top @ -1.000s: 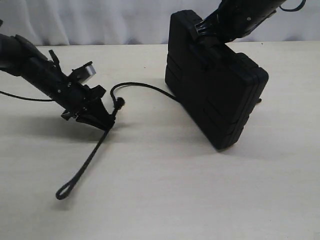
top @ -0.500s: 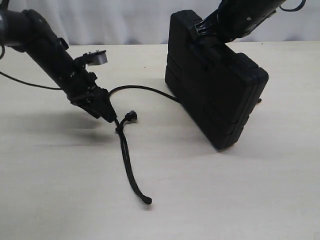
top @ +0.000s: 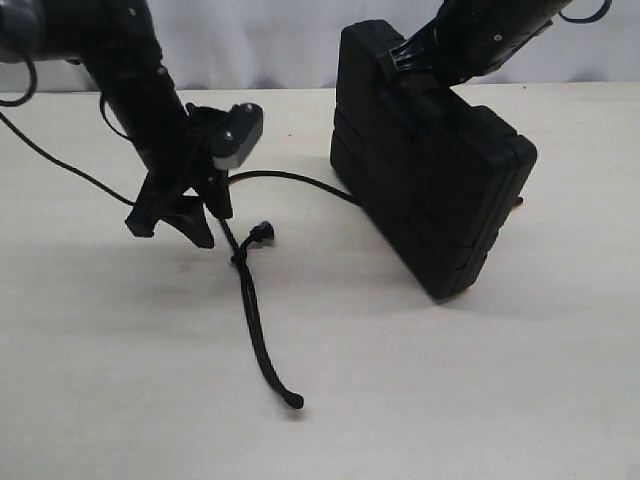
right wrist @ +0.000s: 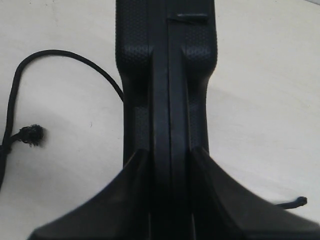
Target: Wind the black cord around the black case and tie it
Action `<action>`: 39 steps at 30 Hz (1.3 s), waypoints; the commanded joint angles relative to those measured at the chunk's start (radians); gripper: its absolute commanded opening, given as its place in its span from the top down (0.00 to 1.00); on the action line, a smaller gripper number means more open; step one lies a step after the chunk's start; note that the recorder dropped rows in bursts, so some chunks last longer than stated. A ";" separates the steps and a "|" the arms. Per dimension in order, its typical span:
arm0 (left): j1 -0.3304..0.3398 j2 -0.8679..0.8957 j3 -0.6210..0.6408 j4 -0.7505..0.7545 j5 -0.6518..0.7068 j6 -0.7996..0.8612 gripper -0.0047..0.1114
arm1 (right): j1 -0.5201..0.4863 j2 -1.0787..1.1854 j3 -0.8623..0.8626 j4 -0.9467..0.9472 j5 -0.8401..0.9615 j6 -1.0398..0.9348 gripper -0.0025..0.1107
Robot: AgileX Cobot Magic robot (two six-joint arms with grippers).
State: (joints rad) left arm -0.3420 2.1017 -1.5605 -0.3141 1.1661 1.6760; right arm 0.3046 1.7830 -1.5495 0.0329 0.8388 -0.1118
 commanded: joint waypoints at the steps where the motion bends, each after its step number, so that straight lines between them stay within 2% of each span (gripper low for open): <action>1: -0.075 0.037 0.002 0.194 -0.049 0.020 0.58 | 0.001 0.006 0.009 -0.016 0.075 0.000 0.94; 7: -0.115 0.087 0.002 0.166 -0.160 0.020 0.58 | 0.001 0.006 0.009 -0.016 0.075 0.000 0.94; 16: -0.122 0.175 0.002 0.193 -0.191 0.016 0.60 | 0.001 0.006 0.009 -0.016 0.075 0.000 0.94; 17: -0.122 0.179 0.002 0.193 -0.189 0.005 0.63 | 0.001 0.006 0.009 -0.016 0.075 0.000 0.94; 19: -0.122 0.183 0.002 0.179 -0.181 -0.145 0.89 | 0.001 0.006 0.009 -0.016 0.075 0.000 0.94; 20: -0.122 0.183 0.002 0.179 -0.183 -0.208 0.96 | 0.001 0.006 0.009 -0.016 0.075 0.000 0.94; 24: -0.122 0.183 0.000 0.202 -0.223 -0.525 0.96 | 0.001 0.006 0.009 -0.016 0.075 0.000 0.94; 25: -0.122 0.181 0.000 0.208 -0.226 -0.557 0.96 | 0.001 0.006 0.009 -0.016 0.075 0.000 0.94; 33: -0.122 0.097 0.000 0.120 -0.220 -0.601 0.96 | 0.001 0.006 0.009 -0.016 0.075 0.000 0.94; 39: -0.077 -0.003 0.000 -0.094 -0.261 -0.564 0.96 | 0.001 0.006 0.009 -0.016 0.075 0.000 0.94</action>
State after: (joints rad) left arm -0.4457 2.1515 -1.5611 -0.2981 0.9202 1.0909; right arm 0.3046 1.7830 -1.5495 0.0329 0.8409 -0.1118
